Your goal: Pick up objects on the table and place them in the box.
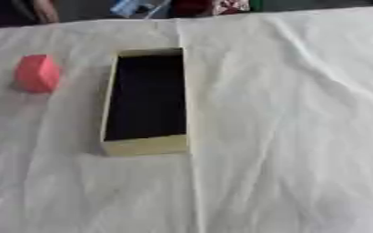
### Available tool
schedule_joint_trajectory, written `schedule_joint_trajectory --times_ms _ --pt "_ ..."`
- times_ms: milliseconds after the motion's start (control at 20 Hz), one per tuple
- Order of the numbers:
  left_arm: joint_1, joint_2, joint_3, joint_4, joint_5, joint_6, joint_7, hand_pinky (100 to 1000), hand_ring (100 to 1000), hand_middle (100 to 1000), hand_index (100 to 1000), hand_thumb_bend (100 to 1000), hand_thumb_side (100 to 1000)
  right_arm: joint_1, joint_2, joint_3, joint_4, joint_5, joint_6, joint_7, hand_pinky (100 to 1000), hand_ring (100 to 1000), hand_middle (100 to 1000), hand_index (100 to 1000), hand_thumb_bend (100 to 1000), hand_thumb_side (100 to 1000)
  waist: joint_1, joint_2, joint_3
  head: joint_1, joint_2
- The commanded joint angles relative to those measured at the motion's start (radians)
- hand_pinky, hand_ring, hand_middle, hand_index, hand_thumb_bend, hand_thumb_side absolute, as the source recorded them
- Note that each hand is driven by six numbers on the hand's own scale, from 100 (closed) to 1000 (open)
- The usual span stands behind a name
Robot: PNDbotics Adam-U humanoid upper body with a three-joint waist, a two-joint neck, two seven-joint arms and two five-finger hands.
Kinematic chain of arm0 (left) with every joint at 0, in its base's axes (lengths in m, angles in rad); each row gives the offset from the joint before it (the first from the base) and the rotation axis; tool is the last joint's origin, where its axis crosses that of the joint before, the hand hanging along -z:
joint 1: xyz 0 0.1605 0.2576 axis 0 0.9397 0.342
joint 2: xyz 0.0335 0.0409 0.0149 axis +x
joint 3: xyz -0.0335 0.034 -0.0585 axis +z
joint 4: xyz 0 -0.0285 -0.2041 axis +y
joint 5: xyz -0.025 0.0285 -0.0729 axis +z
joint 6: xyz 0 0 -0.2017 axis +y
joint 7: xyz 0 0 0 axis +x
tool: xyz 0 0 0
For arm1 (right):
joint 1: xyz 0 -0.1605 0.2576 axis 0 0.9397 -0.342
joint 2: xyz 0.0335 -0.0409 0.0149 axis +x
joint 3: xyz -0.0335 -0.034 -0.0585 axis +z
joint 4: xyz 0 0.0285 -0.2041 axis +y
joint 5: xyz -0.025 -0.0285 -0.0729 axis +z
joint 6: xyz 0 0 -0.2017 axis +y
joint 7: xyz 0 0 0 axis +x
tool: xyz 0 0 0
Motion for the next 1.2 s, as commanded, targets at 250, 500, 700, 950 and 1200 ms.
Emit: schedule_joint_trajectory --times_ms 250,500,700,950,1200 --pt "-0.03 0.014 -0.002 0.005 0.005 -0.002 -0.008 884 869 883 924 861 100 -0.006 -0.008 -0.001 -0.014 -0.004 -0.006 0.02 878 877 902 858 100 472 0.002 -0.031 -0.001 0.02 0.04" --pt "-0.039 0.006 -0.005 0.013 0.004 -0.001 -0.005 883 868 881 923 862 100 -0.009 -0.001 0.002 -0.014 -0.005 -0.009 0.026 877 876 901 858 100 472 -0.004 -0.029 0.0 0.026 0.033" --pt "-0.061 -0.001 -0.011 0.029 -0.013 0.002 -0.002 884 869 880 924 861 100 -0.007 0.001 0.003 -0.014 -0.003 -0.009 0.027 876 876 901 857 100 473 -0.008 -0.028 0.003 0.029 0.013" --pt "-0.153 -0.031 -0.059 0.097 -0.07 -0.014 -0.04 889 871 872 924 870 100 -0.012 0.005 0.005 -0.014 -0.003 -0.007 0.028 876 876 901 857 100 473 -0.012 -0.027 0.005 0.027 -0.003" --pt "-0.264 -0.075 -0.131 0.221 -0.133 -0.045 -0.12 893 873 863 879 879 100 -0.023 0.006 0.012 -0.014 -0.003 -0.008 0.035 876 876 901 856 100 472 -0.014 -0.024 0.0 0.028 -0.014"
